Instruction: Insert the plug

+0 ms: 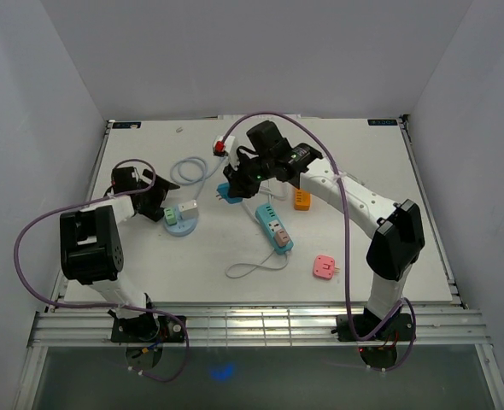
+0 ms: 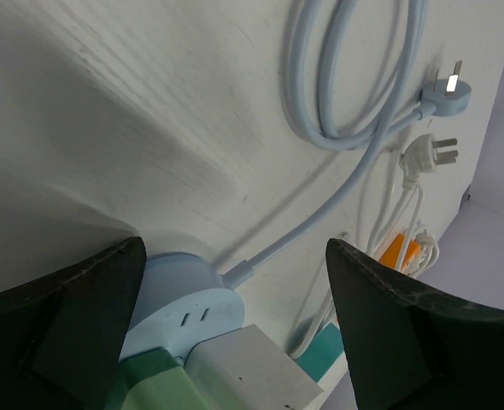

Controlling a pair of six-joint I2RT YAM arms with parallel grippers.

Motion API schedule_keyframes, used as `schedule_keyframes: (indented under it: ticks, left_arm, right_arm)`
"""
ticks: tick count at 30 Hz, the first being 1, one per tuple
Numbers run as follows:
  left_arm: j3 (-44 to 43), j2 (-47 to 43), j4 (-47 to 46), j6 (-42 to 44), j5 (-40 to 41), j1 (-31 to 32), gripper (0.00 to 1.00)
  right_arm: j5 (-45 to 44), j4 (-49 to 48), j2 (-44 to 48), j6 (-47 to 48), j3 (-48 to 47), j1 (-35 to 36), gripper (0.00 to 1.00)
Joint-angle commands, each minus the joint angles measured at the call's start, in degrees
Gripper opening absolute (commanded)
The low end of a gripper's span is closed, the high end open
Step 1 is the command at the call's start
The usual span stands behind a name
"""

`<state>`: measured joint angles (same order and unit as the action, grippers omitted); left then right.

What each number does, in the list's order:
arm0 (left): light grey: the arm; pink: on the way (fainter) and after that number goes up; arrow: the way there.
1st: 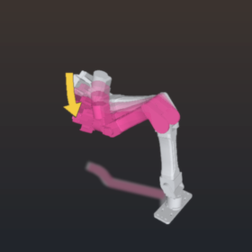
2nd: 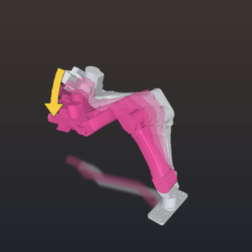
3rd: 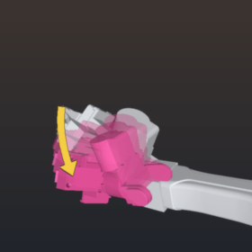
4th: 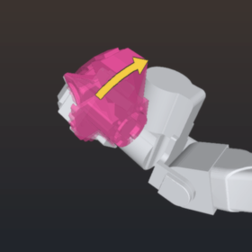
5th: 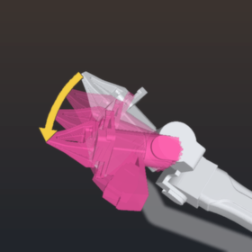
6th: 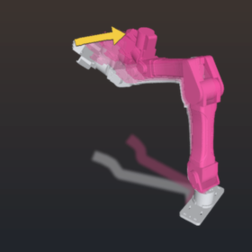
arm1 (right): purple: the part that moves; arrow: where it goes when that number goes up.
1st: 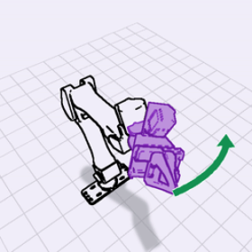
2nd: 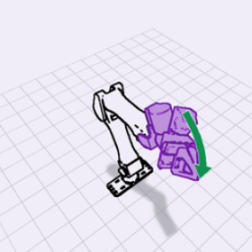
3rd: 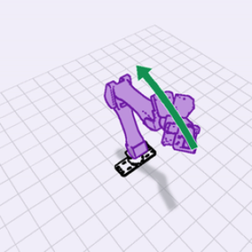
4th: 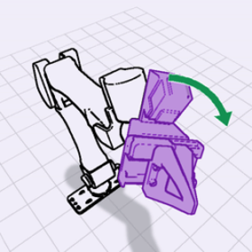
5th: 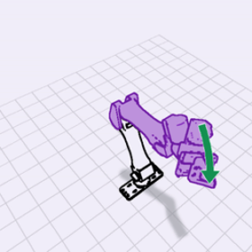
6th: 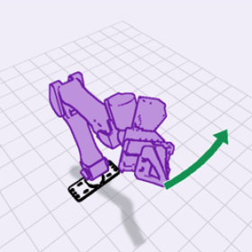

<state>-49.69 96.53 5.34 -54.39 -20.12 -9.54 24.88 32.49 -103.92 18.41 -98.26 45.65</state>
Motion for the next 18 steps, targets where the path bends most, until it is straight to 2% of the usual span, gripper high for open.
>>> schedule_keyframes:
  ticks: [1,7,12,15,18]
  left_arm:
    - [1.6,0.9,-4.8,-0.7,-1.7,3.5,0.98]
    - [-2.4,7.6,-7.8,2.8,-6.4,8.1,0.98]
    - [-8.0,11.7,-5.6,4.6,-6.1,12.3,0.98]
    - [-9.6,13.9,-5.6,6.0,-8.1,13.4,0.91]
    - [-10.2,14.7,-5.6,7.1,-8.5,15.2,0.88]
  right_arm:
    - [-1.8,4.2,-1.4,7.2,-3.1,1.5,0.08]
    - [-1.8,3.2,0.7,11.0,0.5,1.9,0.08]
    - [-2.5,2.5,2.2,16.1,3.1,3.3,0.08]
    - [-4.1,1.6,3.7,18.9,5.7,4.0,0.08]
    - [-4.1,1.8,4.2,21.0,6.8,4.2,0.08]
